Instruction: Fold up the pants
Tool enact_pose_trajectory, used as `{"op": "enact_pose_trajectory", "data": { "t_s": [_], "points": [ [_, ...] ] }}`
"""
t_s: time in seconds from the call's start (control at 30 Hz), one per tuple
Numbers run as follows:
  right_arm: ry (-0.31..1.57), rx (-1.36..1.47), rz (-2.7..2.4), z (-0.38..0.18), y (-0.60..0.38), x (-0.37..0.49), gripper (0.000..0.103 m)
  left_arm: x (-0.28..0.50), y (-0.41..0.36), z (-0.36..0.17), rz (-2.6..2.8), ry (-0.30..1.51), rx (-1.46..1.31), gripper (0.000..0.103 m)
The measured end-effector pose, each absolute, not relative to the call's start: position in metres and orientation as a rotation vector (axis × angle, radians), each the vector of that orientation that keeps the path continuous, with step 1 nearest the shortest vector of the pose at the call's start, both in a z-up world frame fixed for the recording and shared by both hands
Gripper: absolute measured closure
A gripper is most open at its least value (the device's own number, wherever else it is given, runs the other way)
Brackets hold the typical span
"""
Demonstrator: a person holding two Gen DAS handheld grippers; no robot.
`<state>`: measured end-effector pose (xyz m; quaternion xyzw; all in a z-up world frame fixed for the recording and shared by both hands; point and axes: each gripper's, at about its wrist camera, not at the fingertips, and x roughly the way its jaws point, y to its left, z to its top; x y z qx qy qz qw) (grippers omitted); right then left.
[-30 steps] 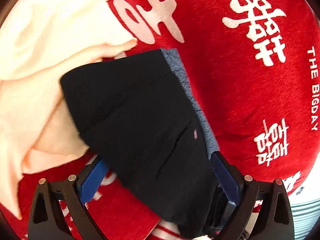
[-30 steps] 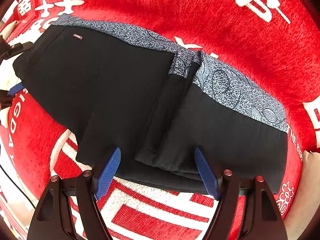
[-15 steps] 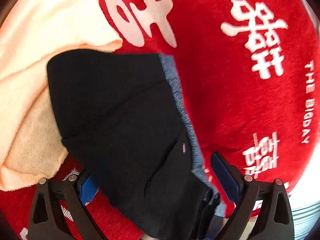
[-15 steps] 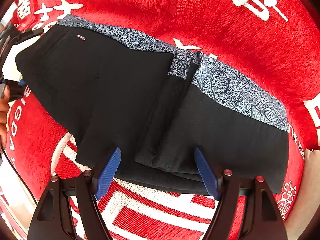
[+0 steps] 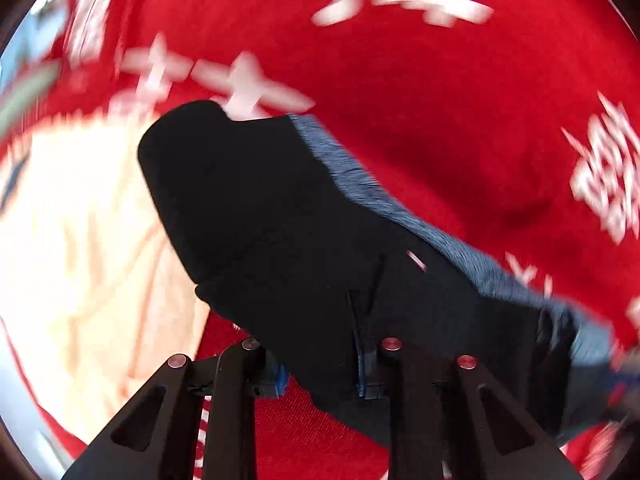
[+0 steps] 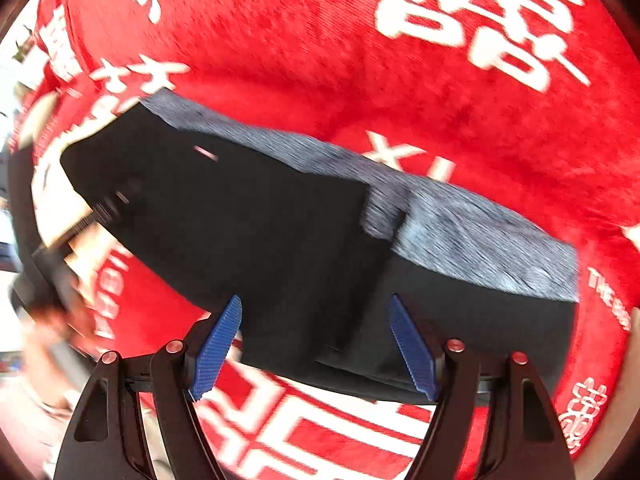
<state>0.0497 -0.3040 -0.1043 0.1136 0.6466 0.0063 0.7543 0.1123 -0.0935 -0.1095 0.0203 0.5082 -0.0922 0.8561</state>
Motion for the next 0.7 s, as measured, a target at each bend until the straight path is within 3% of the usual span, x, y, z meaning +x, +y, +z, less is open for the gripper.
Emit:
{"op": "enact_pose_trajectory", "data": {
  "t_s": [0.17, 0.23, 0.37, 0.7],
  "points": [
    [1.428, 0.366, 0.167, -0.082, -0.292, 0.107, 0.021, 0.100, -0.122, -0.103, -0.218, 0.994, 0.244, 0.078],
    [1.443, 0.378, 0.243, -0.072, -0.277, 0.137, 0.013, 0.100, -0.126, -0.103, -0.217, 0.985, 0.272, 0.078],
    [1.513, 0.337, 0.364, -0.063, -0.236, 0.187, 0.007, 0.097, -0.136, -0.099, -0.221, 0.952, 0.330, 0.078],
    [1.763, 0.026, 0.427, -0.098, -0.135, 0.252, 0.007, 0.076, -0.156, -0.086, -0.248, 0.858, 0.446, 0.078]
  ]
}}
